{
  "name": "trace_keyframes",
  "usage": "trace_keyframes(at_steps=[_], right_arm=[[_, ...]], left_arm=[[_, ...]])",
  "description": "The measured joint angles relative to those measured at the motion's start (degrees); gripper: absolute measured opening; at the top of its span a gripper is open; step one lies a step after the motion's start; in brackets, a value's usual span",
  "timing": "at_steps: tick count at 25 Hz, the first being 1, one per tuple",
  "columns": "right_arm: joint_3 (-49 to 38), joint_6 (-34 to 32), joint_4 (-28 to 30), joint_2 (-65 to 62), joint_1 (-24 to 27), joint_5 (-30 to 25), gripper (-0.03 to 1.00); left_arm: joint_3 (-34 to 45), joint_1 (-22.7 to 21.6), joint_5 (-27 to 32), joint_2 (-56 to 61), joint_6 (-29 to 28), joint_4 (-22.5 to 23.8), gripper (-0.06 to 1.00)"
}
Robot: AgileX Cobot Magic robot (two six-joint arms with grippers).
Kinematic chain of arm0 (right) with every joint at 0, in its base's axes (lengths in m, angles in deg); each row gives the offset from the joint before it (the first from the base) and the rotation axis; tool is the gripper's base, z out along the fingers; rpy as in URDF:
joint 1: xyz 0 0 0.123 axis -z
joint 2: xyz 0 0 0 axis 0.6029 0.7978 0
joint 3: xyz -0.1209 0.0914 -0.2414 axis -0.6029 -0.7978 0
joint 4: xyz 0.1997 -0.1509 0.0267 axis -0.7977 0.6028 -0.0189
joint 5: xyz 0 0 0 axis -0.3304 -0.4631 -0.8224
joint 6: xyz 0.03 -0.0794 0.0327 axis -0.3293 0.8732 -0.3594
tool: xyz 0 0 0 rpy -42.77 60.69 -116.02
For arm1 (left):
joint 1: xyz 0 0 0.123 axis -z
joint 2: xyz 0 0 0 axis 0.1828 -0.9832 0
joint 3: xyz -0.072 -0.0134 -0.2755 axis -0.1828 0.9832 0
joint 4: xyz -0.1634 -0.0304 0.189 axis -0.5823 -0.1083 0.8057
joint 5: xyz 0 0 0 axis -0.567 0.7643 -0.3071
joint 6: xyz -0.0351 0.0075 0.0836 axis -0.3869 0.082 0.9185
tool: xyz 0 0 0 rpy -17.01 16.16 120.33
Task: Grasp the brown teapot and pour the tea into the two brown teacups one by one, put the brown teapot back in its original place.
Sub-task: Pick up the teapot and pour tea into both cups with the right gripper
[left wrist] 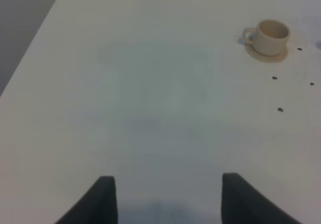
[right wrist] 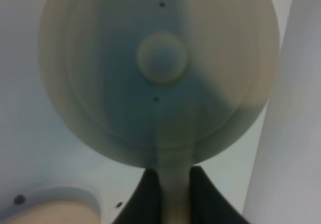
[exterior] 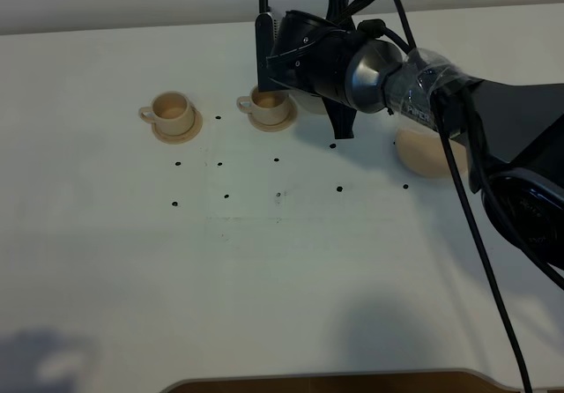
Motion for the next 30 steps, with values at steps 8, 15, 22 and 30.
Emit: trace_keyframes(at_steps=[8, 15, 22, 30], right_arm=[[0.0, 0.1, 5.4, 0.1, -1.4, -0.3, 0.11], [0.0, 2.4, 7.0, 0.2, -1.9, 0.1, 0.11], [0.0, 4.8, 8.3, 0.2, -2.1, 1.3, 0.11], [0.0, 6.4, 11.5, 0.2, -2.4, 1.6, 0.11]], left_arm=[[0.0, 0.0, 0.0, 0.0, 0.0, 0.0, 0.50], [0.0, 0.0, 0.0, 0.0, 0.0, 0.0, 0.50], [0.0, 0.0, 0.0, 0.0, 0.0, 0.0, 0.50], [0.0, 0.0, 0.0, 0.0, 0.0, 0.0, 0.50]])
